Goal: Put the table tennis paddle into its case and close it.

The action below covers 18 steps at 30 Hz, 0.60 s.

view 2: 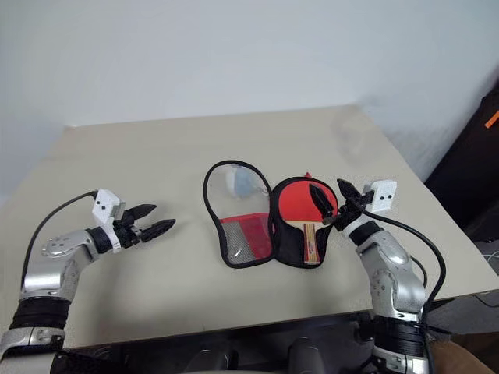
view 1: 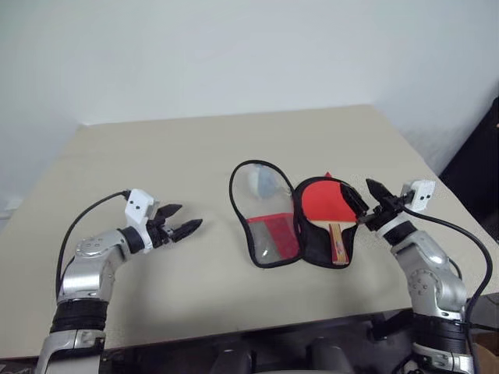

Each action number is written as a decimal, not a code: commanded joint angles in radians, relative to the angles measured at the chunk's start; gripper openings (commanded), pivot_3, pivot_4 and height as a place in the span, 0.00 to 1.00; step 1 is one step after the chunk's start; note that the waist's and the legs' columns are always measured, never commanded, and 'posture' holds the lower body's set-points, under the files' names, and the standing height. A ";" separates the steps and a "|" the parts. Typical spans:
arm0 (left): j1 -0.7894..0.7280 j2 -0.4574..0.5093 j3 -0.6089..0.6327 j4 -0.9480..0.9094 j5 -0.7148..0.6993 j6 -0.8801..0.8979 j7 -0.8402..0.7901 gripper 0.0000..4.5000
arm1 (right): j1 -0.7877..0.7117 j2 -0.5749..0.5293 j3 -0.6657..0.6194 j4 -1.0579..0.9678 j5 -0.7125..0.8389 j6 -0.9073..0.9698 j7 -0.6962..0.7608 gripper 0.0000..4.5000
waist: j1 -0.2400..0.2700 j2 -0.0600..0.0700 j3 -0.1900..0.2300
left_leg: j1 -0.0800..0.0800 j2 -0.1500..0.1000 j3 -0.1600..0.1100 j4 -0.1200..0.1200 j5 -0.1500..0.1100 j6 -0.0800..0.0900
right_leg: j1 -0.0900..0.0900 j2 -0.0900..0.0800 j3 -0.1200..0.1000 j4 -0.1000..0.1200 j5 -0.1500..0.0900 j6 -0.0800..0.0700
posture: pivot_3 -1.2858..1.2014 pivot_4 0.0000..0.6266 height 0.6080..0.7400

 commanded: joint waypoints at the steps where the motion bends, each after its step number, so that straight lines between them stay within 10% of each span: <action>1: -0.087 -0.019 -0.035 0.133 0.079 -0.133 0.013 0.94 | -0.038 0.024 -0.050 -0.009 0.066 -0.056 -0.011 1.00 | 0.000 0.000 0.000 | 0.000 0.000 0.000 0.000 0.000 0.000 | 0.000 0.000 0.000 0.000 0.000 0.000 | 0.52 0.00 1.00; 18: -0.277 -0.349 -0.194 0.069 0.119 -0.180 0.017 0.94 | -0.042 0.077 -0.123 -0.073 0.234 -0.074 -0.120 1.00 | -0.002 -0.001 -0.001 | 0.000 0.000 -0.001 0.001 0.001 0.000 | 0.001 0.001 0.001 0.000 0.001 0.000 | 0.52 0.00 1.00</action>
